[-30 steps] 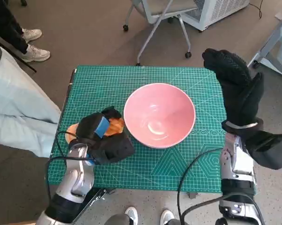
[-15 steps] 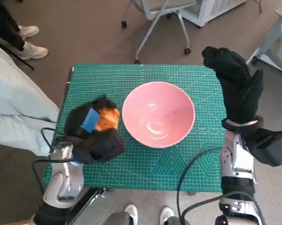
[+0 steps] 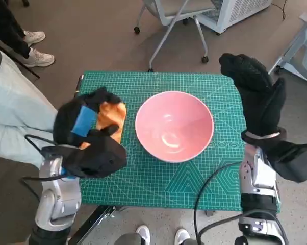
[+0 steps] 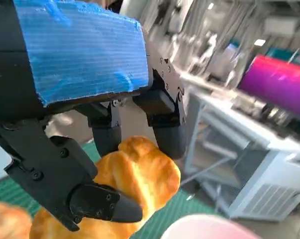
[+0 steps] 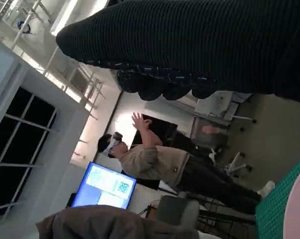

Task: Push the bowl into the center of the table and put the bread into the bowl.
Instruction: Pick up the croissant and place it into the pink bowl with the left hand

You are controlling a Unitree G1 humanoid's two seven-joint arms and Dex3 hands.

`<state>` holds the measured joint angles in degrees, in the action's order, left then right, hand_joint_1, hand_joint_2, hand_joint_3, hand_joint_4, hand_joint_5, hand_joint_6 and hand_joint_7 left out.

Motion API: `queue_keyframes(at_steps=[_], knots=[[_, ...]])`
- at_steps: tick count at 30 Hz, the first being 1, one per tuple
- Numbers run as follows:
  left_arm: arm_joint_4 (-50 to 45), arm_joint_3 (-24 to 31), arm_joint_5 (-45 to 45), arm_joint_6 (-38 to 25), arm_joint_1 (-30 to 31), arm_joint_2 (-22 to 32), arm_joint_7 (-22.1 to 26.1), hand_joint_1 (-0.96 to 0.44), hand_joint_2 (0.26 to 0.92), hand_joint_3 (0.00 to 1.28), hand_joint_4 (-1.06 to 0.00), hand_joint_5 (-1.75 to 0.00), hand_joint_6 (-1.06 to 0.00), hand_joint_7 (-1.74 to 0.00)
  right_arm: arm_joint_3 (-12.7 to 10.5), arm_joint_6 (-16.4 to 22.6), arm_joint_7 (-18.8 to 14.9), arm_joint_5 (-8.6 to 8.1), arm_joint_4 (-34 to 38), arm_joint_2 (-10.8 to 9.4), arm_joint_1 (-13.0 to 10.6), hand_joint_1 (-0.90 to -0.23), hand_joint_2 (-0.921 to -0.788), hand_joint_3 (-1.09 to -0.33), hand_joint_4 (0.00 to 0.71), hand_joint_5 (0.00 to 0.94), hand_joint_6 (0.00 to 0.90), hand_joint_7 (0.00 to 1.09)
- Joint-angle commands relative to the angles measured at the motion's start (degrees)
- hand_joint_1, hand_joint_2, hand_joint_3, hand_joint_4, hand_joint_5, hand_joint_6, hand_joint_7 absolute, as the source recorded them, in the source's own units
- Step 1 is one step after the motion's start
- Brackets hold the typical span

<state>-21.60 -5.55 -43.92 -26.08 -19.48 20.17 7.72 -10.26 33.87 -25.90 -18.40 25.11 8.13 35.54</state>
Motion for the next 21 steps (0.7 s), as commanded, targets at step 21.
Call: queue_keyframes(at_steps=[21], knots=[[1.74,-4.41,-1.86,4.81,-13.60,0.42,1.87,0.00,0.763,0.18,-0.95,-1.01,-0.83,-0.83,-0.49,0.75,-0.23,-0.20,1.22,0.06,-0.08,-0.642,-0.921,-0.747,0.181,0.001,0.063,0.54]])
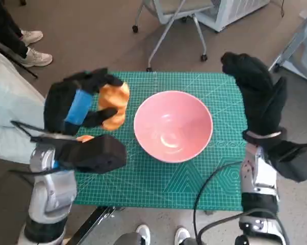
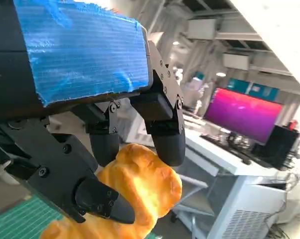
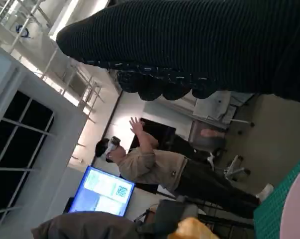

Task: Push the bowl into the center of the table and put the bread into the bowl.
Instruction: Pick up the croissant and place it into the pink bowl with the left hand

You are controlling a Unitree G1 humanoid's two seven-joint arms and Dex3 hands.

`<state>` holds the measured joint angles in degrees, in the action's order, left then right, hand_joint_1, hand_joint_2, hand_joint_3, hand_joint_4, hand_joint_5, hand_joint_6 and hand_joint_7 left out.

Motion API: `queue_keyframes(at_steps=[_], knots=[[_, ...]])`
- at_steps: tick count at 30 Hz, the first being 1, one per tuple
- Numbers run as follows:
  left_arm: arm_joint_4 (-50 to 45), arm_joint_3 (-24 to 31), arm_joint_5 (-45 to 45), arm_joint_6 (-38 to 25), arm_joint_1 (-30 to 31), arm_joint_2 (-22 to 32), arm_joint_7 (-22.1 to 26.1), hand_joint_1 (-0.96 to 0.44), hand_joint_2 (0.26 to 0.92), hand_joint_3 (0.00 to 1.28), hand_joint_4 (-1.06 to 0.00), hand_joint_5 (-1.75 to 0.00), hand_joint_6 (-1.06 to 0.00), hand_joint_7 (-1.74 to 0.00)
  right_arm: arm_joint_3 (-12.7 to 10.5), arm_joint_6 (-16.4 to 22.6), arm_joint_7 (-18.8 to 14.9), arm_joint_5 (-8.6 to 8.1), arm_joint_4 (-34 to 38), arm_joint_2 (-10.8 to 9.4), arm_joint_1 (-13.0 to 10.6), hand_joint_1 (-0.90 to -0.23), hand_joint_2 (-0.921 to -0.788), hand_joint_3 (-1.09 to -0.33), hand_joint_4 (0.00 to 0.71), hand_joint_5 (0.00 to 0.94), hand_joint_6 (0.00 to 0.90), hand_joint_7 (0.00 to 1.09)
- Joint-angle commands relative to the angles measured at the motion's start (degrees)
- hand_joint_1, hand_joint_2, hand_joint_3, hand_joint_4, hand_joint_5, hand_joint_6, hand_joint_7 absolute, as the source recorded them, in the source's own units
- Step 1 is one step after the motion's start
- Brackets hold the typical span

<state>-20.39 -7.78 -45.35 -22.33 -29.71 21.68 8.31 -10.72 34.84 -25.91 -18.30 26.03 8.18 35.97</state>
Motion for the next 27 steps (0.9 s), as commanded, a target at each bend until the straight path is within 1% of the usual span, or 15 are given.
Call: queue_keyframes(at_steps=[1,6,8,9,10,11,13,14,15,16,17,20,23,27], knots=[[0.77,-2.61,-0.12,1.36,-4.05,-1.35,1.46,0.00,0.765,0.17,-0.94,-1.02,-0.83,-0.82,-0.08,-0.19,-0.23,-0.33,0.27,0.03,-0.56,-0.642,-0.921,-0.747,0.181,0.001,0.064,0.54],[2.26,-4.26,0.59,2.93,-6.76,-2.40,1.83,0.01,0.766,0.18,-0.92,-1.07,-0.85,-0.77,-0.27,0.03,-0.27,-0.40,-0.06,0.16,-1.00,-0.642,-0.921,-0.746,0.182,0.002,0.070,0.54],[2.53,-4.40,0.70,3.35,-7.08,-2.57,1.83,0.00,0.562,0.59,-0.82,-1.20,-0.80,-1.05,-0.29,0.06,-0.25,-0.35,-0.17,0.16,-1.09,-0.644,-0.921,-0.744,0.183,0.002,0.073,0.54],[2.59,-4.36,0.68,3.44,-7.10,-2.60,1.84,0.00,0.495,0.72,-0.79,-1.25,-0.77,-1.14,-0.29,0.06,-0.25,-0.35,-0.18,0.16,-1.09,-0.644,-0.921,-0.744,0.183,0.002,0.075,0.54],[2.65,-4.32,0.67,3.52,-7.11,-2.64,1.84,0.00,0.452,0.81,-0.77,-1.28,-0.76,-1.20,-0.29,0.05,-0.25,-0.35,-0.19,0.15,-1.09,-0.644,-0.921,-0.743,0.184,0.002,0.076,0.54],[3.43,-5.12,0.79,3.55,-8.42,-3.56,2.12,0.00,0.437,0.84,-0.76,-1.29,-0.76,-1.22,-0.44,0.27,-0.26,-0.36,-0.23,0.28,-1.32,-0.644,-0.921,-0.743,0.184,0.002,0.076,0.53],[4.62,-6.34,1.02,3.51,-10.41,-5.05,2.63,-0.14,0.557,0.64,-0.81,-1.45,-0.76,-1.20,-0.73,0.66,-0.37,-0.46,-0.18,0.52,-1.68,-0.646,-0.921,-0.740,0.185,0.002,0.085,0.52],[5.02,-6.69,1.09,3.47,-11.02,-5.56,2.82,-0.28,0.755,0.29,-0.87,-1.63,-0.77,-1.16,-0.84,0.82,-0.44,-0.53,-0.12,0.62,-1.80,-0.648,-0.921,-0.734,0.189,0.003,0.096,0.50],[5.39,-7.05,1.12,3.31,-11.55,-6.10,3.09,-0.28,0.755,0.29,-0.87,-1.63,-0.77,-1.16,-0.96,0.94,-0.49,-0.61,0.01,0.73,-1.85,-0.648,-0.921,-0.734,0.189,0.003,0.096,0.50],[5.62,-7.28,1.12,3.20,-11.89,-6.49,3.29,-0.32,0.808,0.20,-0.87,-1.67,-0.77,-1.15,-1.03,1.02,-0.52,-0.66,0.08,0.79,-1.90,-0.648,-0.921,-0.732,0.190,0.003,0.099,0.50],[6.21,-7.82,0.96,3.18,-12.39,-7.01,3.41,-0.34,0.843,0.14,-0.88,-1.70,-0.77,-1.15,-1.15,1.12,-0.53,-0.74,0.18,0.87,-1.97,-0.648,-0.921,-0.731,0.190,0.003,0.102,0.49],[7.09,-8.44,0.61,3.23,-13.05,-7.75,3.59,-0.37,0.892,0.06,-0.84,-1.73,-0.75,-1.16,-1.31,1.26,-0.57,-0.85,0.33,0.96,-2.04,-0.648,-0.921,-0.726,0.193,0.002,0.124,0.45],[8.69,-9.58,0.59,3.60,-13.60,-8.94,3.42,-0.37,0.908,0.04,-0.83,-1.72,-0.75,-1.16,-1.61,1.46,-0.43,-0.96,0.08,1.05,-2.52,-0.647,-0.921,-0.724,0.194,0.002,0.130,0.44],[11.82,-10.95,0.94,4.15,-14.48,-10.58,3.00,-0.37,0.918,0.03,-0.82,-1.63,-0.73,-1.17,-2.08,1.60,0.09,-0.97,0.06,1.04,-2.88,-0.651,-0.921,-0.719,0.188,0.000,0.129,0.42]])
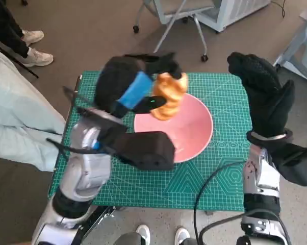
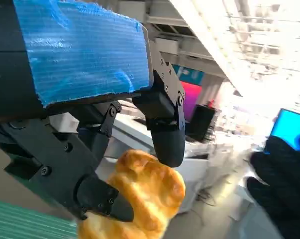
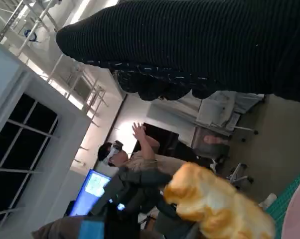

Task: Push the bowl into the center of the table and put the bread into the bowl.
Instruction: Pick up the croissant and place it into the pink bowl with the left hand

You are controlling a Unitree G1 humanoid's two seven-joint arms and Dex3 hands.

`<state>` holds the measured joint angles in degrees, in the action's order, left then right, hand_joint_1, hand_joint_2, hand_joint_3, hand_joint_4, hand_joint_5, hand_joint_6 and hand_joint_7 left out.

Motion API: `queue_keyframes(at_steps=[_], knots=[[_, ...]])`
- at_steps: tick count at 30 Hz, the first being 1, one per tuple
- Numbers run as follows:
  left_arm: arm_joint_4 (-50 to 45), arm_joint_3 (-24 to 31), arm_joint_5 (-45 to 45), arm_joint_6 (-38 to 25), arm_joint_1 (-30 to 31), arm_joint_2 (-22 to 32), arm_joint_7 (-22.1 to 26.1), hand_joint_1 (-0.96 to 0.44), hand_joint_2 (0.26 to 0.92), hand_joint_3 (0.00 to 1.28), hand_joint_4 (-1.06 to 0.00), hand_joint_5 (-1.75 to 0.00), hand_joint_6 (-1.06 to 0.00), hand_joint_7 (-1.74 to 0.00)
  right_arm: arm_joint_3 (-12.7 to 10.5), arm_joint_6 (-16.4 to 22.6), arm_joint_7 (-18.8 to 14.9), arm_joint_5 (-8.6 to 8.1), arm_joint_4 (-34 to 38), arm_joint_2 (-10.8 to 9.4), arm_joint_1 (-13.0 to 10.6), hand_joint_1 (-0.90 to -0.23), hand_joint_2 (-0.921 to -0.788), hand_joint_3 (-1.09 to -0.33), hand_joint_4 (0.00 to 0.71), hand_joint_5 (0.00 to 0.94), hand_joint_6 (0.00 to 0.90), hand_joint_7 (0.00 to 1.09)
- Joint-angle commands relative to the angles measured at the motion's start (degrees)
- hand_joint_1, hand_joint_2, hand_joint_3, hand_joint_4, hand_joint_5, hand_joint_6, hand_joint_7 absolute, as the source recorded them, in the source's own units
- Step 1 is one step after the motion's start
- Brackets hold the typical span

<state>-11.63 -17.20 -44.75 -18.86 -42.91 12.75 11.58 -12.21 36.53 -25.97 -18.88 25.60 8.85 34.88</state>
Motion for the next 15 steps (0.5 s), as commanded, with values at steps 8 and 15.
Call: queue_keyframes(at_steps=[8,15], knots=[[9.75,-2.98,0.67,3.54,-1.94,-3.22,-2.82,-0.04,0.805,0.17,-0.85,-1.16,-0.75,-0.96,-0.62,-0.58,1.08,-0.21,-0.71,-0.17,-2.33,-0.656,-0.921,-0.711,0.183,0.000,0.160,0.35],[12.30,-2.71,2.81,4.69,-1.67,-3.52,-1.27,0.00,0.871,0.06,-0.87,-1.08,-0.71,-0.96,-0.54,-1.12,1.39,-0.22,-1.55,-0.11,-2.74,-0.656,-0.921,-0.712,0.182,0.000,0.166,0.34]])
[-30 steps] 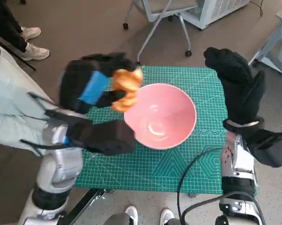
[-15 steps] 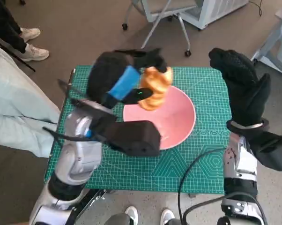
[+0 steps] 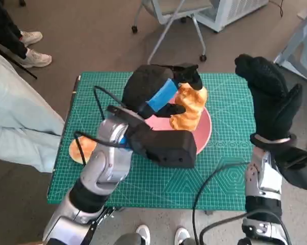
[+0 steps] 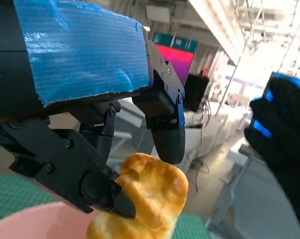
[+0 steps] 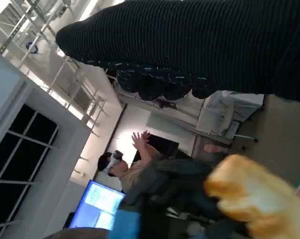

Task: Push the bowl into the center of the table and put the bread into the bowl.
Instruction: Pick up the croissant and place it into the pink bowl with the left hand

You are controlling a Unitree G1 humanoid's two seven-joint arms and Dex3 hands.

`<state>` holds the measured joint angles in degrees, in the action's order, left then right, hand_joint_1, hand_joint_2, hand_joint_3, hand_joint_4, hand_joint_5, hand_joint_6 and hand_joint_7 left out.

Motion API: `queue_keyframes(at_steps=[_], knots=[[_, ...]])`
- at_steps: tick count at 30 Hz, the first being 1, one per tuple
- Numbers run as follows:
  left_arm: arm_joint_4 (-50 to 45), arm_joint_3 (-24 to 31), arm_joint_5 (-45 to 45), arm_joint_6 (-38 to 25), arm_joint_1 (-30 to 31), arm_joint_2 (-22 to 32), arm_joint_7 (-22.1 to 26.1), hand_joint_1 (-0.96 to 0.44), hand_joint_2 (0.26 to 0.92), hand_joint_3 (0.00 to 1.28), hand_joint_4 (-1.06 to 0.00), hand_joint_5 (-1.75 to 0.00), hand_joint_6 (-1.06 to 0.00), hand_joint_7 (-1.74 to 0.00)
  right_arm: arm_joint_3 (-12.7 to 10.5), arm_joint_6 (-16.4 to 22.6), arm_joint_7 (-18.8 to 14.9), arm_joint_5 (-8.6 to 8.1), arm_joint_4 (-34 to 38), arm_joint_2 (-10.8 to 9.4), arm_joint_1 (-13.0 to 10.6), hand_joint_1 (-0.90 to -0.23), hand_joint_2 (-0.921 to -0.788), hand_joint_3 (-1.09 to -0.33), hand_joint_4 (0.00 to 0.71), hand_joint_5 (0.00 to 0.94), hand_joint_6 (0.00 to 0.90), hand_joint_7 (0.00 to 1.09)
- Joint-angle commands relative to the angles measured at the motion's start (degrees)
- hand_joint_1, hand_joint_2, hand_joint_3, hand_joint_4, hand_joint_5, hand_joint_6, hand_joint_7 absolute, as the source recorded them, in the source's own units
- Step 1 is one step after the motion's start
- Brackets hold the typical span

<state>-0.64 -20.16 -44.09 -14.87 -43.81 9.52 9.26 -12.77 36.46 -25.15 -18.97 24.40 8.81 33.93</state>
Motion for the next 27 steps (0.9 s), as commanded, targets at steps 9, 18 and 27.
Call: queue_keyframes(at_steps=[9,18,27], knots=[[0.43,-0.73,4.84,-6.33,-1.69,1.58,14.74,-0.34,0.899,0.02,-0.17,-0.09,-0.27,-0.09,-0.23,-1.57,0.67,-0.18,-0.81,0.32,-2.16,-0.653,-0.921,-0.711,0.186,0.002,0.172,0.33],[-3.96,-1.00,4.35,-7.92,0.25,3.36,17.34,-0.44,0.905,0.00,-0.06,0.00,-0.24,-0.02,-0.13,-1.41,0.71,0.08,-0.01,-0.02,-1.80,-0.648,-0.921,-0.712,0.188,0.002,0.177,0.31],[-7.48,1.99,8.43,-5.73,2.19,5.48,17.16,-0.42,0.895,0.00,-0.01,0.00,-0.24,-0.01,0.01,-1.21,0.69,0.08,0.16,-0.27,-1.72,-0.647,-0.921,-0.713,0.188,0.002,0.181,0.31]])
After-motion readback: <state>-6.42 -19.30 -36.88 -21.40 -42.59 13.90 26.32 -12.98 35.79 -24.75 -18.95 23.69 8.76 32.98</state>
